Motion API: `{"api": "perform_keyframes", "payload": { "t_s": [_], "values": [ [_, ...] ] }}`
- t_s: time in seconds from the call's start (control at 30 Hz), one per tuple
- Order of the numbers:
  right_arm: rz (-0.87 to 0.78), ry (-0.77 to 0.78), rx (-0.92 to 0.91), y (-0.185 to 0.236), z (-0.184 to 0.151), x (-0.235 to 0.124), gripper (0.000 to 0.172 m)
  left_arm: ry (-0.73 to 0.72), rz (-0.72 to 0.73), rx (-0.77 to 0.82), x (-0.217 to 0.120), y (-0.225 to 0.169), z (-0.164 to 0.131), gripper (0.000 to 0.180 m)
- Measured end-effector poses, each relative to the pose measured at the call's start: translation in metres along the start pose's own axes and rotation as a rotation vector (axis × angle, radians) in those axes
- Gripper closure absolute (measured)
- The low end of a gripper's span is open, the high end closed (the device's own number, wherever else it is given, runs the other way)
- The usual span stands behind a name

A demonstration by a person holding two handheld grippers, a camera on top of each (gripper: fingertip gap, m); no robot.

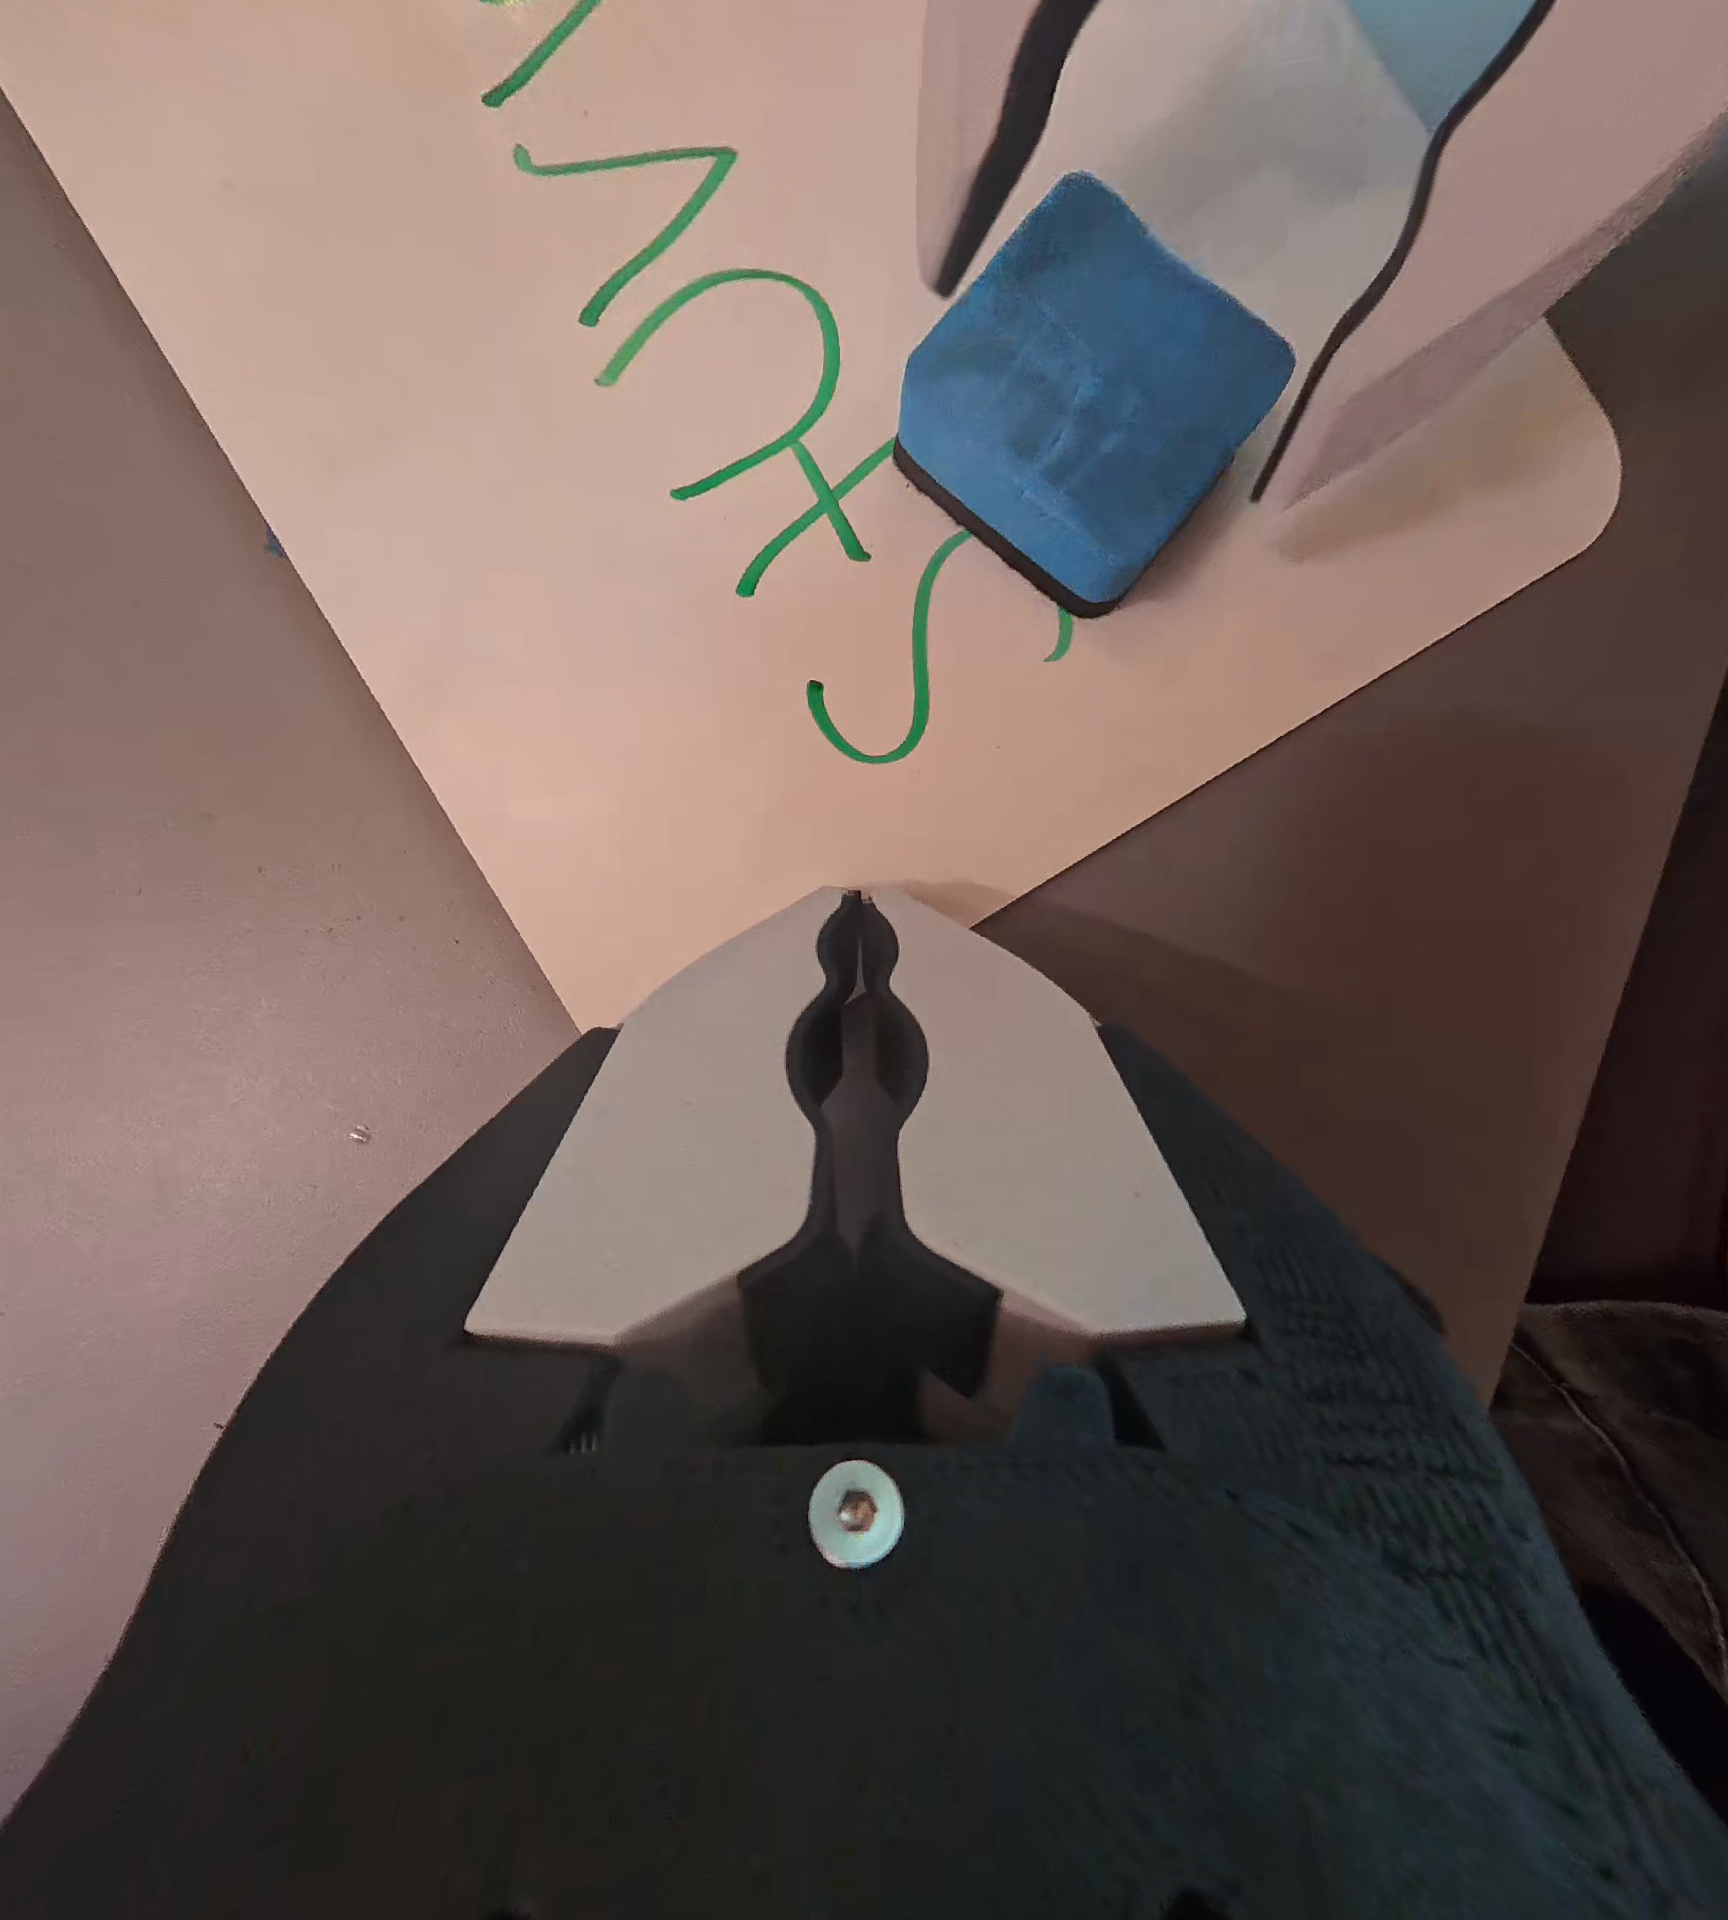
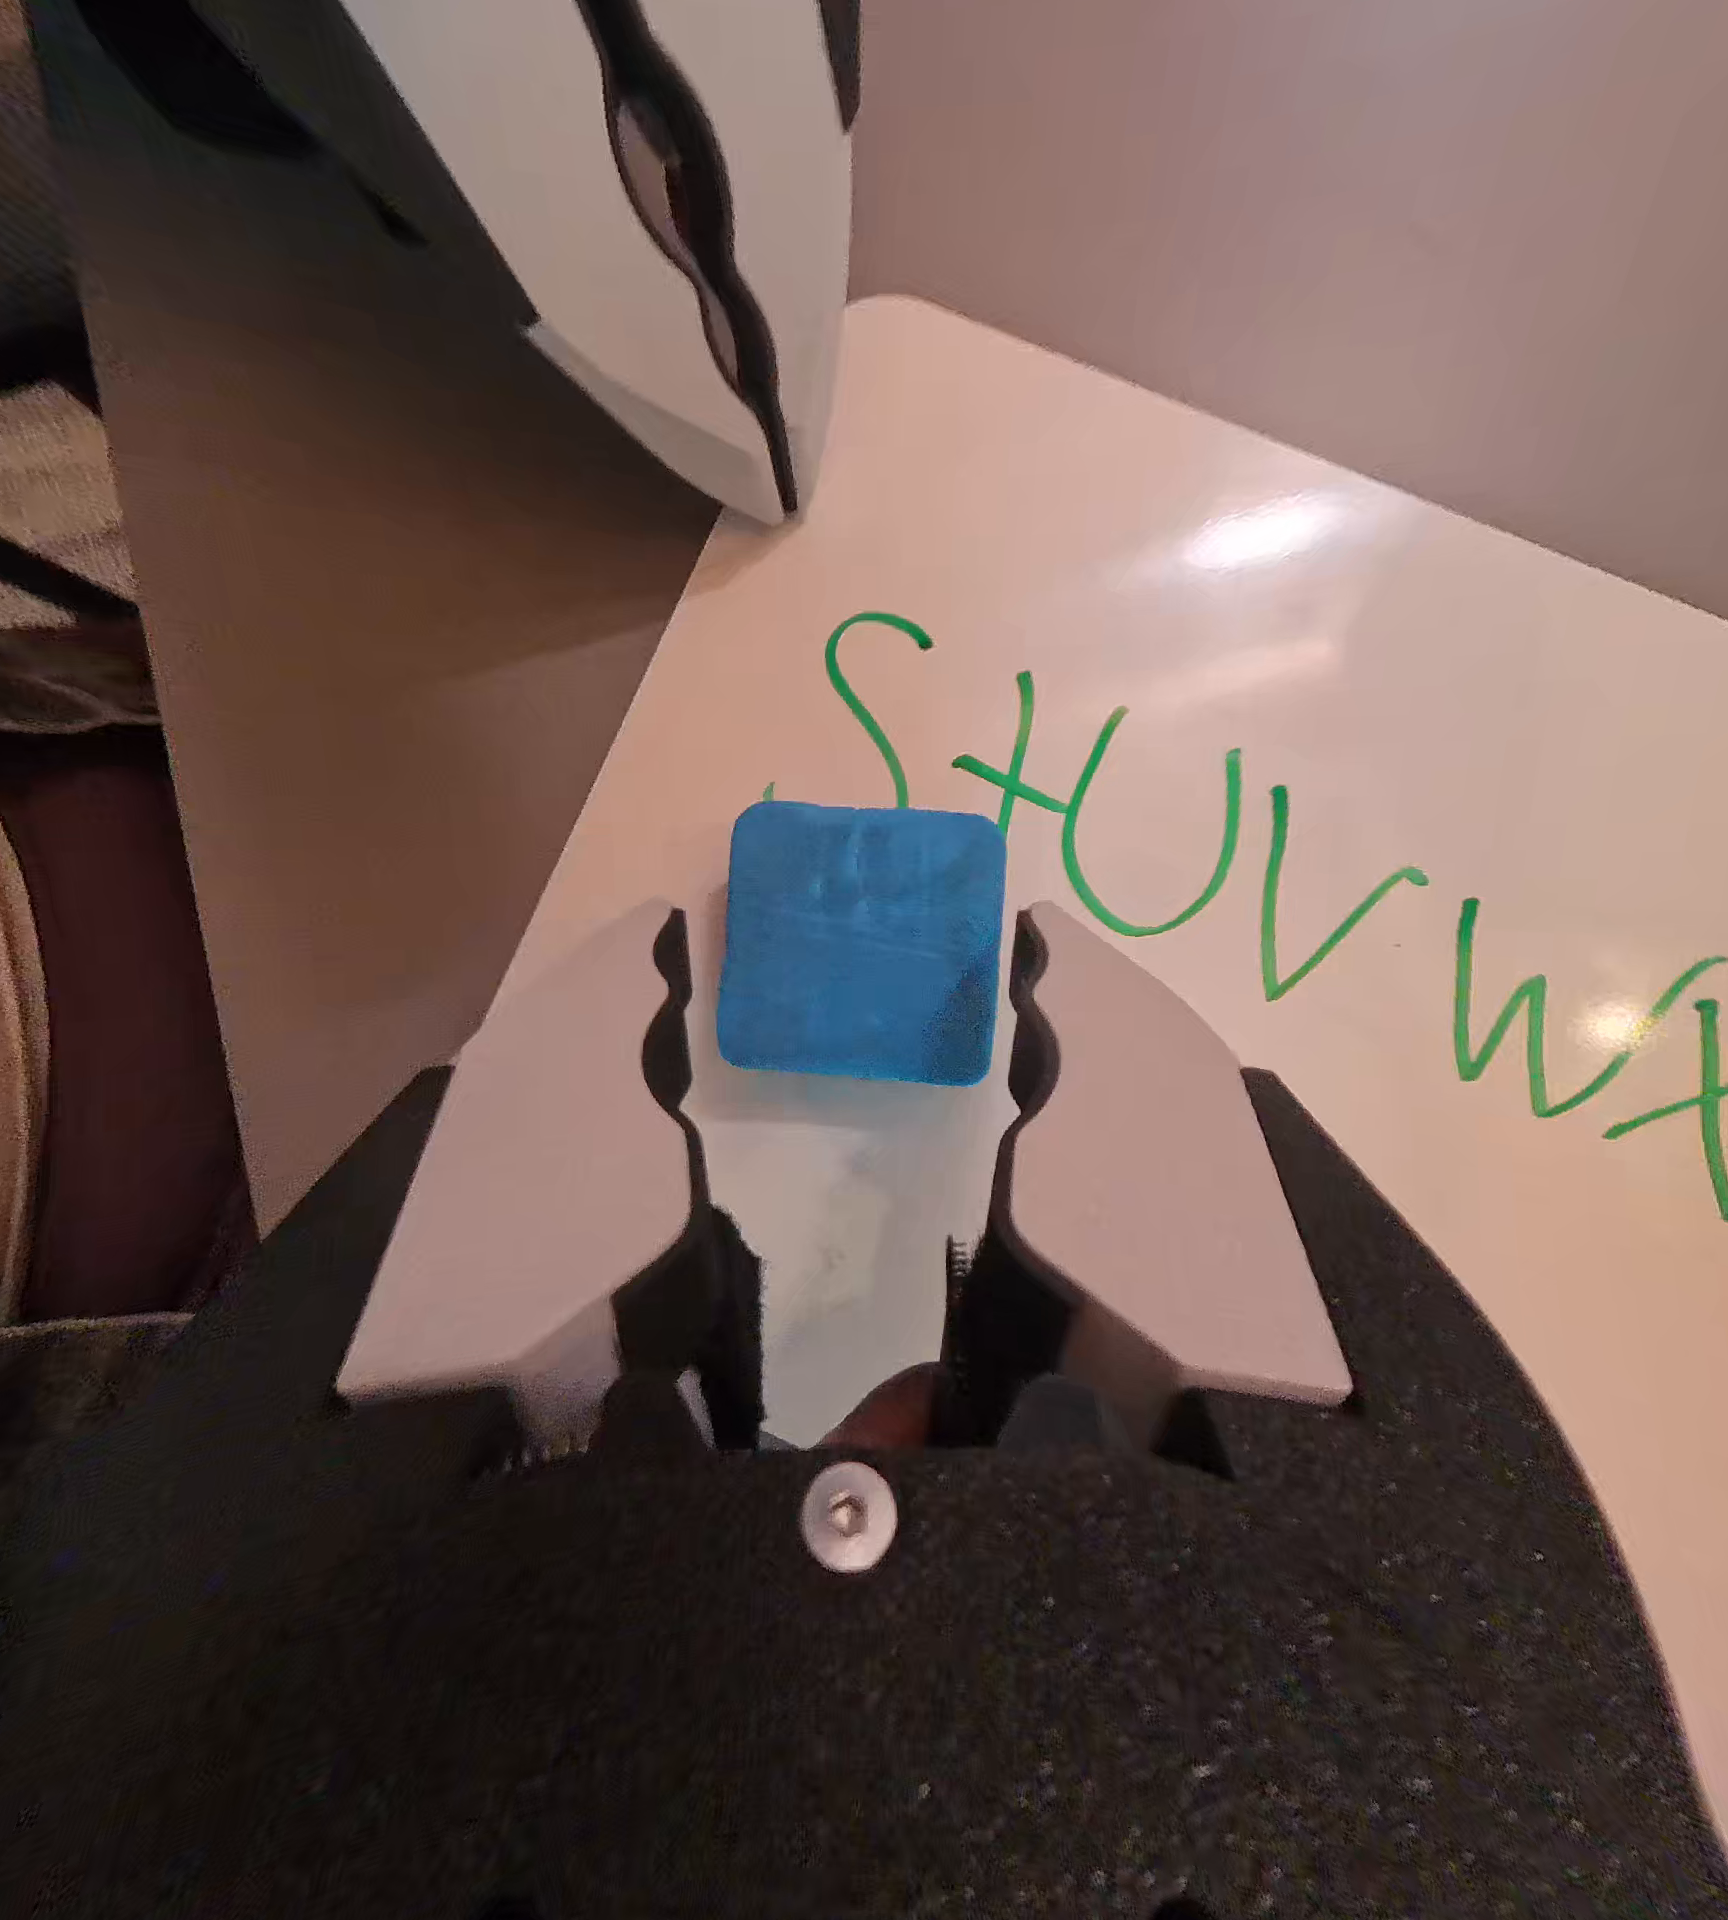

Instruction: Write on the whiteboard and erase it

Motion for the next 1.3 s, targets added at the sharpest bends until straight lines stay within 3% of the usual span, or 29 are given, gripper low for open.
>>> {"api": "perform_keyframes", "payload": {
  "t_s": [0.07, 0.3, 0.4, 0.47, 0.6, 0.73, 0.8, 0.87, 0.93, 1.03, 1.07, 1.2, 1.3],
  "values": [
    [-0.007, 0.036, -0.042, 0.0, -0.002, 0.004, 0.12, 0.016, -0.007, 0.019, 0.0, -0.001, 0.0, 0.179],
    [-0.061, 0.036, -0.038, -0.022, 0.011, 0.014, 0.123, 0.041, -0.04, 0.054, 0.004, -0.005, 0.004, 0.179],
    [0.049, -0.009, -0.093, 0.009, 0.026, 0.03, 0.123, 0.056, -0.035, 0.063, 0.004, -0.005, 0.004, 0.179],
    [0.1, 0.062, -0.126, 0.013, 0.019, 0.024, 0.123, 0.055, -0.031, 0.067, 0.004, -0.005, 0.004, 0.179],
    [-0.013, 0.106, -0.055, -0.038, 0.018, 0.021, 0.123, 0.054, -0.023, 0.073, 0.004, -0.005, 0.004, 0.179],
    [0.071, 0.051, -0.153, -0.006, 0.037, 0.04, 0.123, 0.051, -0.029, 0.068, 0.004, -0.005, 0.005, 0.18],
    [0.082, 0.065, -0.101, -0.022, 0.032, 0.035, 0.123, 0.051, -0.031, 0.071, 0.004, -0.005, 0.005, 0.179],
    [-0.028, 0.06, -0.04, -0.052, 0.033, 0.034, 0.123, 0.054, -0.034, 0.078, 0.005, -0.005, 0.005, 0.179],
    [-0.053, 0.017, -0.066, -0.044, 0.044, 0.044, 0.123, 0.059, -0.04, 0.08, 0.005, -0.005, 0.005, 0.179],
    [0.056, 0.014, -0.115, -0.023, 0.042, 0.044, 0.123, 0.058, -0.05, 0.081, 0.005, -0.006, 0.004, 0.18],
    [0.062, 0.029, -0.075, -0.035, 0.035, 0.037, 0.123, 0.057, -0.049, 0.081, 0.005, -0.006, 0.004, 0.18],
    [-0.187, 0.051, 0.15, -0.142, -0.003, 0.001, 0.123, 0.045, -0.043, 0.083, 0.004, -0.006, 0.004, 0.179],
    [-0.234, 0.008, 0.158, -0.145, -0.001, 0.003, 0.123, 0.045, -0.044, 0.08, 0.005, -0.006, 0.004, 0.179]
  ]
}}
Point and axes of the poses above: each gripper's, where its closed fingertips meet, x out along the fingers, z out of its top, y = z × x across the jaws, the point moved 2 cm from there along -x, back along the fingers, and after that the axes turned 5 degrees about -y, right-handed, at the moved point
